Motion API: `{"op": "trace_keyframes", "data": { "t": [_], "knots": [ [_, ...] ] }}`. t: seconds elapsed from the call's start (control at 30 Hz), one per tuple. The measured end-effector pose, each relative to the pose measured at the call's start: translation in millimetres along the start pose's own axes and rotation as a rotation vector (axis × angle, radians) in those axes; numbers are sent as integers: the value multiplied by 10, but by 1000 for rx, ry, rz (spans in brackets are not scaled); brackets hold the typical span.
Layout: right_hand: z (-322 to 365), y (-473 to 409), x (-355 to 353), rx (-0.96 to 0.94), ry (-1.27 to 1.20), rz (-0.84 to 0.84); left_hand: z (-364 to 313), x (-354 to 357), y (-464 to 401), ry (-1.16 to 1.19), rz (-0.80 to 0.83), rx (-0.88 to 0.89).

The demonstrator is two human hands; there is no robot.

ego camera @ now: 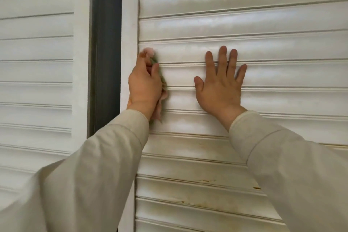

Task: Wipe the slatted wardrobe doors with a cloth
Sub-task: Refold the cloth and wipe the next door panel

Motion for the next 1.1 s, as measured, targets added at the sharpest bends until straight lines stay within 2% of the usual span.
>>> {"op": "trace_keyframes", "data": {
  "t": [0.07,0.17,0.3,0.47,0.6,0.7,0.8,0.93,1.1],
  "knots": [
    [-5,-3,7,-11,8,-12,159,-51,165,10,31,13],
    [-1,29,47,-29,35,-51,424,-157,576,-94,0,85],
    [43,20,84,-20,58,-86,671,-269,1046,-138,86,-51],
    [55,37,31,-20,63,-74,832,-494,1373,-209,251,-108],
    [78,83,40,-87,44,-23,875,-589,1295,-223,160,-92],
    [32,76,19,-166,47,0,893,-560,1282,-139,68,-217],
    [44,96,66,-189,70,14,951,-569,1221,-36,95,-299],
    [69,98,81,-178,82,-18,897,-690,996,-86,294,-198],
    [105,106,104,-175,72,-48,916,-749,987,-199,340,-12]
  ]
}}
Point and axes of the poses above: each hand's wrist, its own y-axis away from the middle knuckle, its own x-axis out of the palm, z = x × y, the point moved 2 cm from there along -y, towards the middle knuckle, and after that the axes turned 9 degrees about -z, right-handed, at the moved point
